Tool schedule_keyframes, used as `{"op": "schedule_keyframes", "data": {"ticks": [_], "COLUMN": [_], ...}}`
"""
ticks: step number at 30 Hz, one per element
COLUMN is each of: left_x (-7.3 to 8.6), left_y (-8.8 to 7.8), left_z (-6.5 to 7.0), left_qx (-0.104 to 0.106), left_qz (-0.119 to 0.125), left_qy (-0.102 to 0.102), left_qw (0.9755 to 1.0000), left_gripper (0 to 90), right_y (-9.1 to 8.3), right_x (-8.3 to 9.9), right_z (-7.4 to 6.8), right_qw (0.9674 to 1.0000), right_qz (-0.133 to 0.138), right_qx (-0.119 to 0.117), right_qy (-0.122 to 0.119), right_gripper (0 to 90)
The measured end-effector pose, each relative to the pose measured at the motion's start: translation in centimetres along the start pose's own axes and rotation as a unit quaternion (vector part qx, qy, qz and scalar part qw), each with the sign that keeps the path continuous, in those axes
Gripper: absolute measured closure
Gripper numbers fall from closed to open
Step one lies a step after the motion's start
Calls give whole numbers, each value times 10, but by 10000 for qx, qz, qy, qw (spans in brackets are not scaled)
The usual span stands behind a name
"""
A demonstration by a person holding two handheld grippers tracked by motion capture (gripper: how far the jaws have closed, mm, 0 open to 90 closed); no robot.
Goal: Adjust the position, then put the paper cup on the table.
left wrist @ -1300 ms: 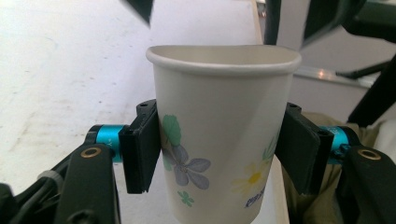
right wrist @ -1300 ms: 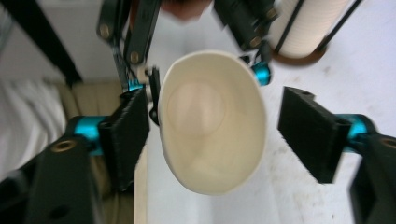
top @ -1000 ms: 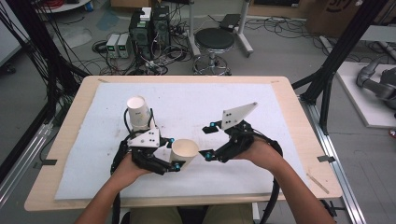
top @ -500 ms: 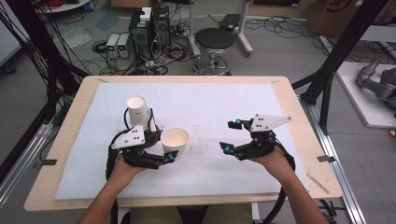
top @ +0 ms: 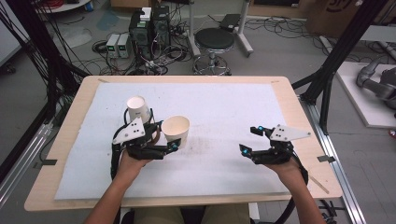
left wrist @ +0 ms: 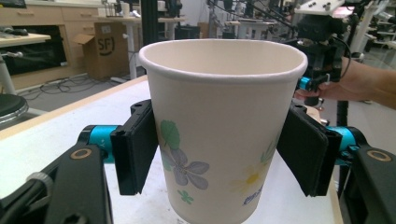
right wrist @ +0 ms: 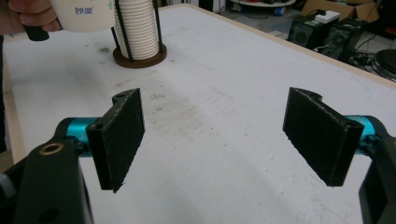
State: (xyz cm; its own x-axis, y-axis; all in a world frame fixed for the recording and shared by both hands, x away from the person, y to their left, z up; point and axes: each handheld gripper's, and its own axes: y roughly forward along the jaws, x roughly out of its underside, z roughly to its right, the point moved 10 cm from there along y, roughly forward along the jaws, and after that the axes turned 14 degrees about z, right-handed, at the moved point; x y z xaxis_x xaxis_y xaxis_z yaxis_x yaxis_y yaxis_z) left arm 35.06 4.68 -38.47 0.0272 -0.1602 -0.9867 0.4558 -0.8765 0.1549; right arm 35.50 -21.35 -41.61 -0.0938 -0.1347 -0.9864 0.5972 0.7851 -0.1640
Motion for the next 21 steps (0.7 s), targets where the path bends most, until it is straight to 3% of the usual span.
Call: {"op": "schedule_keyframes", "data": {"ticks": [11, 21], "left_x": [-5, 0], "left_y": [7, 23], "left_z": [-7, -6], "left_qx": [-111, -77], "left_qz": [121, 86], "left_qy": [42, 36], "left_qw": [9999, 9999], "left_gripper": [318, 313], "right_y": [-5, -9], "right_x": [9, 8], "right_z": [7, 5], "right_qw": [9995, 9994], "right_qz": [174, 248], "right_qx": [191, 192], "right_qy": [196, 146], "right_gripper": [212, 212]}}
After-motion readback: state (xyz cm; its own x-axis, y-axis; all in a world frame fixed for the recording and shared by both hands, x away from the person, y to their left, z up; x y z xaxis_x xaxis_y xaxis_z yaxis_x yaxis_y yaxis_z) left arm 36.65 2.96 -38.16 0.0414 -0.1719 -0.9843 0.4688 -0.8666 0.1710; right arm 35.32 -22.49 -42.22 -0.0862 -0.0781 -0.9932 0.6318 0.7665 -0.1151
